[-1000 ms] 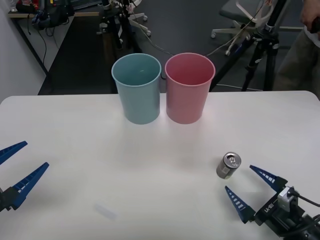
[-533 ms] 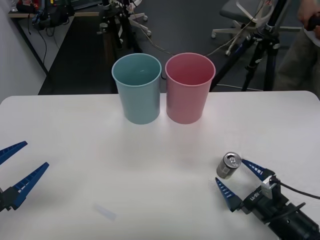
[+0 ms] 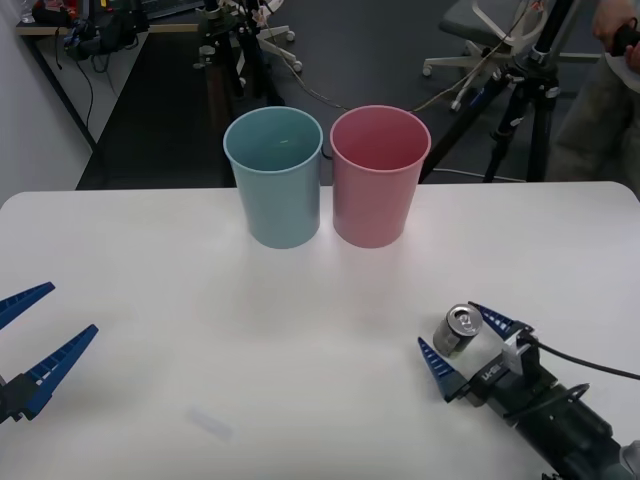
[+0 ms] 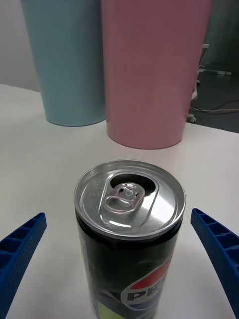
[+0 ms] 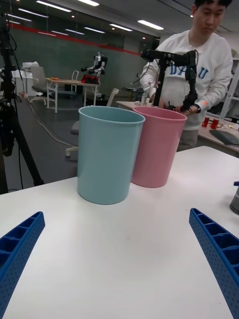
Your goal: Grasp the object on the table and drop it into the matching bin: aluminum can to the light blue bin, PET bottle to the pink bin.
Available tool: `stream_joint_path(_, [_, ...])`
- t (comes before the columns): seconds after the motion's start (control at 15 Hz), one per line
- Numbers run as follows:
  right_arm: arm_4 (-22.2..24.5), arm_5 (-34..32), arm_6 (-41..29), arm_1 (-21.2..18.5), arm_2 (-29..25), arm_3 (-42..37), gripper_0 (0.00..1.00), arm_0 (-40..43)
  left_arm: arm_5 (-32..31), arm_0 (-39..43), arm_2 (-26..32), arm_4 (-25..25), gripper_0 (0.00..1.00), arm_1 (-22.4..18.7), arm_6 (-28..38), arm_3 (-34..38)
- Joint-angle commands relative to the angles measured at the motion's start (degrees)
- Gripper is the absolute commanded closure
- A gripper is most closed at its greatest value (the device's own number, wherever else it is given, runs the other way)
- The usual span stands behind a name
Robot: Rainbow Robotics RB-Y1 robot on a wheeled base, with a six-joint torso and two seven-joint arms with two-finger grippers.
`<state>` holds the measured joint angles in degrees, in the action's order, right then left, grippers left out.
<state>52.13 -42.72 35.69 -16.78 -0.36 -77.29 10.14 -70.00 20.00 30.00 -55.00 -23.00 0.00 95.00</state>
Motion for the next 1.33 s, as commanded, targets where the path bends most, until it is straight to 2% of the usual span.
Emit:
stream_joint_path(0.07, [-0.01,1.42,-0.19,0.0,0.62,0.03,0.0,-0.83,0.0,0.0,0.0,0.0,0.0,0.0,0.0,0.0])
stream_joint_path(0.53, [-0.01,3.17,-0.36,0.0,1.94,0.03,0.0,-1.79,0.0,0.0,0.0,0.0,0.0,0.0,0.0,0.0])
stream_joint_path(0.6, [-0.01,3.17,-0.36,0.0,1.94,-0.06,0.7,-1.79,0.0,0.0,0.0,0.0,0.0,0.0,0.0,0.0])
stream_joint_path(0.67, [-0.01,3.17,-0.36,0.0,1.94,-0.06,1.0,-1.79,0.0,0.0,0.0,0.0,0.0,0.0,0.0,0.0])
stream_joint_path(1.33, [-0.01,3.09,-0.71,0.0,1.94,-0.06,1.0,-1.79,0.0,0.0,0.0,0.0,0.0,0.0,0.0,0.0])
